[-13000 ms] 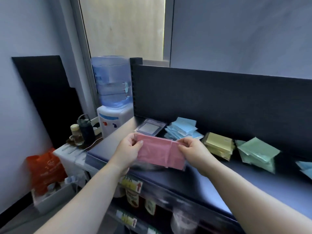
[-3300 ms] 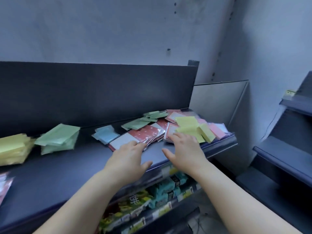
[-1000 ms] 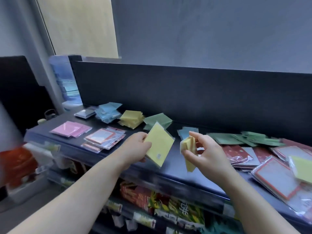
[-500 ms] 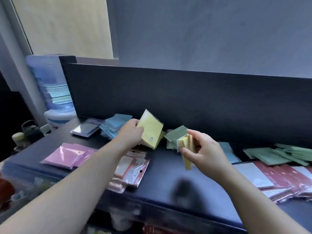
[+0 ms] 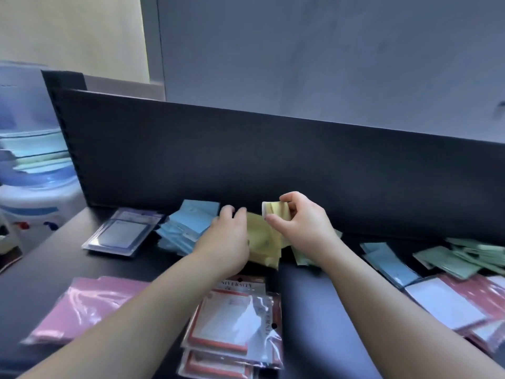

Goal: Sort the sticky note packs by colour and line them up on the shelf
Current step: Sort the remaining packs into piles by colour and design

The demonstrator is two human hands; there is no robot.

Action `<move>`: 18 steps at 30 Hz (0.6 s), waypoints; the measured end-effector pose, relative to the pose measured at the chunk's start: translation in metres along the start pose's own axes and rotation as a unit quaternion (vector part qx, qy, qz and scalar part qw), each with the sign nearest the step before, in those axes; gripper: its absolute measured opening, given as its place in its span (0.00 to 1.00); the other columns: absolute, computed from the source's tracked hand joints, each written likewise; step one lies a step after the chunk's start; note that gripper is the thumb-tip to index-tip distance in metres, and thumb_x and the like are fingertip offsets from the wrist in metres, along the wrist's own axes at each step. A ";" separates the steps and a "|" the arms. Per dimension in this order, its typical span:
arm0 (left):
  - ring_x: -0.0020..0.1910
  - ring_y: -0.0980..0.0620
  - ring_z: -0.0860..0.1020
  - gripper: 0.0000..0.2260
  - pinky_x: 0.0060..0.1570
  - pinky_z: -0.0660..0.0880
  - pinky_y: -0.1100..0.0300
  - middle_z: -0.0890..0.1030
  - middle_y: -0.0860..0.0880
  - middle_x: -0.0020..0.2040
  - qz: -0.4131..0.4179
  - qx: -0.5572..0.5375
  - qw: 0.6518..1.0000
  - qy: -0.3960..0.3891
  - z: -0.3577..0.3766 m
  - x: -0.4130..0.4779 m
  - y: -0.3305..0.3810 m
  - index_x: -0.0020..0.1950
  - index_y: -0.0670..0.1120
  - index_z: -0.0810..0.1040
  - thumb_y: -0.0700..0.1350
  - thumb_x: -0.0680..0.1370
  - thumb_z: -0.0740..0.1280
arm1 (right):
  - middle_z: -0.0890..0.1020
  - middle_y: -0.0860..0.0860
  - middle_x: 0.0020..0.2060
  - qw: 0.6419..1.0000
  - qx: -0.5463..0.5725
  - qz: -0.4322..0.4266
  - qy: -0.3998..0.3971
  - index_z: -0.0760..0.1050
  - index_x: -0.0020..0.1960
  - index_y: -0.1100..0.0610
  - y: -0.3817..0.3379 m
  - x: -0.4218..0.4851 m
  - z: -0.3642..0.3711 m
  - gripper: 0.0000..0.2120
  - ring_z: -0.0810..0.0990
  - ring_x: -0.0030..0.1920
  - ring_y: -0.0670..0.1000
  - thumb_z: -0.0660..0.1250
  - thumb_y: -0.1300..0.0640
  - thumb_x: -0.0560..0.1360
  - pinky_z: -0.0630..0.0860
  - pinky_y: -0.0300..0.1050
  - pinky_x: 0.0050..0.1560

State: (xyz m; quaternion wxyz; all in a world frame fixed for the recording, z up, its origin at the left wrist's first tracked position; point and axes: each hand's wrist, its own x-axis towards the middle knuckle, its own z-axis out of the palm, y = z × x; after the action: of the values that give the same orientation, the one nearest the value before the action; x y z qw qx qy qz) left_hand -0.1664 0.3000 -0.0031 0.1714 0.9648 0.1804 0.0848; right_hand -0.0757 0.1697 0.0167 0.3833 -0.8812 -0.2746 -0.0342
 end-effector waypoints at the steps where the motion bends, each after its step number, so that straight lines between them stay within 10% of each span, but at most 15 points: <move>1: 0.67 0.44 0.66 0.26 0.61 0.70 0.52 0.60 0.47 0.72 0.008 0.006 1.000 0.001 -0.001 -0.001 -0.003 0.75 0.47 0.56 0.43 0.79 0.62 | 0.78 0.48 0.54 1.000 -0.011 0.001 0.001 0.71 0.64 0.50 -0.003 0.005 0.005 0.23 0.78 0.51 0.48 0.70 0.45 0.71 0.76 0.42 0.50; 18: 0.67 0.47 0.66 0.24 0.63 0.66 0.53 0.67 0.49 0.67 0.117 0.134 0.984 0.031 -0.004 -0.018 0.017 0.72 0.48 0.62 0.58 0.79 0.58 | 0.69 0.47 0.68 0.974 -0.218 -0.031 -0.054 0.66 0.71 0.50 0.010 -0.022 -0.014 0.27 0.66 0.68 0.51 0.65 0.43 0.75 0.67 0.44 0.65</move>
State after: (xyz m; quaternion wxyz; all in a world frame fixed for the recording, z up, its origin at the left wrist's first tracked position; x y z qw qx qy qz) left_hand -0.1785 0.2800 0.0048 0.0237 0.9905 0.0811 0.1089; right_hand -0.0868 0.1447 0.0140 0.1651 -0.9353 -0.3077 -0.0578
